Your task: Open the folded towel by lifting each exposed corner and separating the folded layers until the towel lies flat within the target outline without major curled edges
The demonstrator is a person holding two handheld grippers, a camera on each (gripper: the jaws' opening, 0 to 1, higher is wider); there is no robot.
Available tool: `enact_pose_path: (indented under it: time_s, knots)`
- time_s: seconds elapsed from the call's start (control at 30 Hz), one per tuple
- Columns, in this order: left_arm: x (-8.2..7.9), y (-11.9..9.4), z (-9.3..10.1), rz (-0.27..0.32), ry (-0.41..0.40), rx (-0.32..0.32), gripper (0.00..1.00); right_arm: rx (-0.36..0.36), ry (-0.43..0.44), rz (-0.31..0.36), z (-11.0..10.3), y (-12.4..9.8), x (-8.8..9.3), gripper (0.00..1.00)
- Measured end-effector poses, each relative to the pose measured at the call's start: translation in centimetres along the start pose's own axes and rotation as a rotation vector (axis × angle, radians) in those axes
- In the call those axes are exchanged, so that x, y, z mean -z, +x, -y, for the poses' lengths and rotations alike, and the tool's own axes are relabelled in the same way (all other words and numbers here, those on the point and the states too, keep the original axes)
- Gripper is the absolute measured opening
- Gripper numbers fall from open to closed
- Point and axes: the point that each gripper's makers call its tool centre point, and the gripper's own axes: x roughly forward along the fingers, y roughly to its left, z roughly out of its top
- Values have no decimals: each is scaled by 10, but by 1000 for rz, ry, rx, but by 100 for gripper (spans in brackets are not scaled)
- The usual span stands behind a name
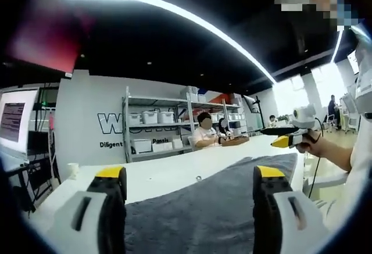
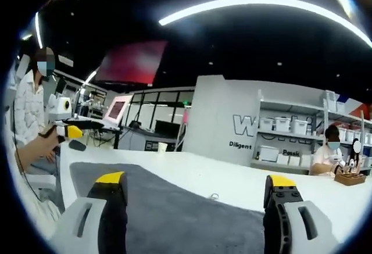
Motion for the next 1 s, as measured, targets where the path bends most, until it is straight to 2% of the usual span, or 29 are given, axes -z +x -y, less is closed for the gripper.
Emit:
enact_pose_path:
  time_s: [1.0]
  knots:
    - [4, -1, -4, -7, -1, -7, 88, 2, -13, 0, 1, -1, -2, 94]
